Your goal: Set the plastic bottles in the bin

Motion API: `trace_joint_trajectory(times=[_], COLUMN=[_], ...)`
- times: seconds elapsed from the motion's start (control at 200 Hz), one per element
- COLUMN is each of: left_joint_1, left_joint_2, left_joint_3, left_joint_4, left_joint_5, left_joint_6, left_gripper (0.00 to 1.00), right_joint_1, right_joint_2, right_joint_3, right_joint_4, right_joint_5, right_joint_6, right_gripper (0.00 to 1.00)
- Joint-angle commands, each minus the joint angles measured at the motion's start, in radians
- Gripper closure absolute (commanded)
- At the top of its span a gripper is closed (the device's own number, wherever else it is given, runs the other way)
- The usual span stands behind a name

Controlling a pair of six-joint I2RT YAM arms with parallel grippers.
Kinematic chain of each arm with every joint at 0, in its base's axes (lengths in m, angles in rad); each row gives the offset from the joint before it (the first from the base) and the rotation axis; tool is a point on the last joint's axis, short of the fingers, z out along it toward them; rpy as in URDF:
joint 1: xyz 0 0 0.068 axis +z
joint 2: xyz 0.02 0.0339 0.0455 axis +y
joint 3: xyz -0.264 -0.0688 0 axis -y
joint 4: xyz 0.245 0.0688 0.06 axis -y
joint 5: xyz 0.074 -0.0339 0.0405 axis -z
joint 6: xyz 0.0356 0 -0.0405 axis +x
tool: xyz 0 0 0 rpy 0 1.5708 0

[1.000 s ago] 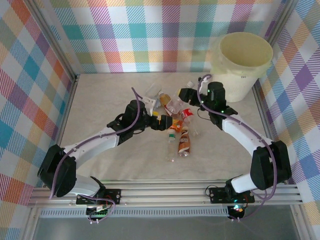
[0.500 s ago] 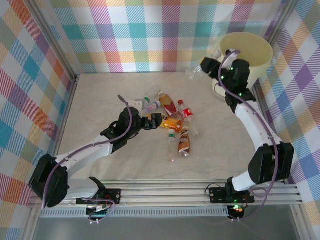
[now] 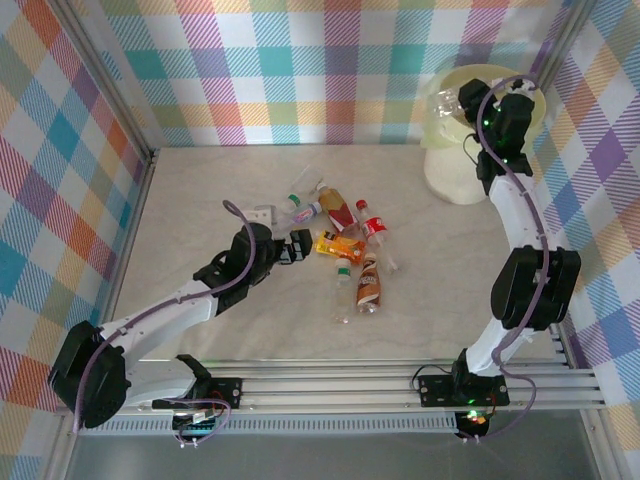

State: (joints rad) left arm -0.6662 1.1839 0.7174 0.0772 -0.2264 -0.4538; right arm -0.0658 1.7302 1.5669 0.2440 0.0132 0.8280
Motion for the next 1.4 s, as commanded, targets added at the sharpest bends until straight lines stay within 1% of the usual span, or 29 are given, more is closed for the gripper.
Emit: trace_joint_trajectory(times=[0.0, 0.085, 0.26, 0.415, 0.645, 0.735, 0.84, 0.9, 0.915, 0.955, 1.15, 1.29, 1.395], left_joint_1=[-0.012, -0.012, -0.012, -0.011, -0.011, -0.012, -0.011, -0.011, -0.011, -0.012, -0.011, -0.011, -0.011], left_joint_2=[-0.027, -0.027, -0.024, -0.019, -0.02, -0.018, -0.015, -0.011, -0.01, -0.007, -0.002, -0.003, -0.004], left_joint_3=[-0.018, -0.022, -0.029, -0.029, -0.036, -0.036, -0.034, -0.034, -0.034, -0.033, -0.033, -0.036, -0.039], left_joint_4=[-0.01, -0.009, -0.002, -0.003, -0.004, -0.006, -0.008, -0.005, -0.005, -0.002, 0.003, 0.003, 0.008], left_joint_5=[-0.032, -0.033, -0.034, -0.033, -0.043, -0.043, -0.042, -0.042, -0.042, -0.041, -0.036, -0.032, -0.025], left_joint_6=[-0.019, -0.025, -0.03, -0.032, -0.047, -0.05, -0.054, -0.055, -0.056, -0.056, -0.059, -0.059, -0.063], left_gripper=[0.0, 0.0, 0.0, 0.0, 0.0, 0.0, 0.0, 0.0, 0.0, 0.0, 0.0, 0.0, 0.0], right_joint_1=[-0.019, -0.029, -0.035, -0.037, -0.037, -0.037, -0.037, -0.037, -0.036, -0.036, -0.037, -0.037, -0.034], right_joint_2=[0.012, 0.03, 0.104, 0.207, 0.34, 0.373, 0.399, 0.404, 0.405, 0.404, 0.368, 0.327, 0.276], right_joint_3=[0.054, 0.06, 0.111, 0.231, 0.445, 0.503, 0.573, 0.6, 0.607, 0.615, 0.616, 0.596, 0.533], right_joint_4=[0.086, 0.095, 0.05, -0.014, -0.161, -0.216, -0.28, -0.315, -0.324, -0.348, -0.411, -0.407, -0.376], right_joint_5=[0.105, 0.14, 0.217, 0.279, 0.302, 0.313, 0.314, 0.316, 0.32, 0.328, 0.357, 0.326, 0.301], right_joint_6=[0.094, 0.118, 0.159, 0.227, 0.283, 0.31, 0.302, 0.296, 0.295, 0.293, 0.28, 0.245, 0.219], right_gripper=[0.58, 0.56, 0.54, 0.53, 0.43, 0.37, 0.29, 0.23, 0.19, 0.15, 0.11, 0.1, 0.09])
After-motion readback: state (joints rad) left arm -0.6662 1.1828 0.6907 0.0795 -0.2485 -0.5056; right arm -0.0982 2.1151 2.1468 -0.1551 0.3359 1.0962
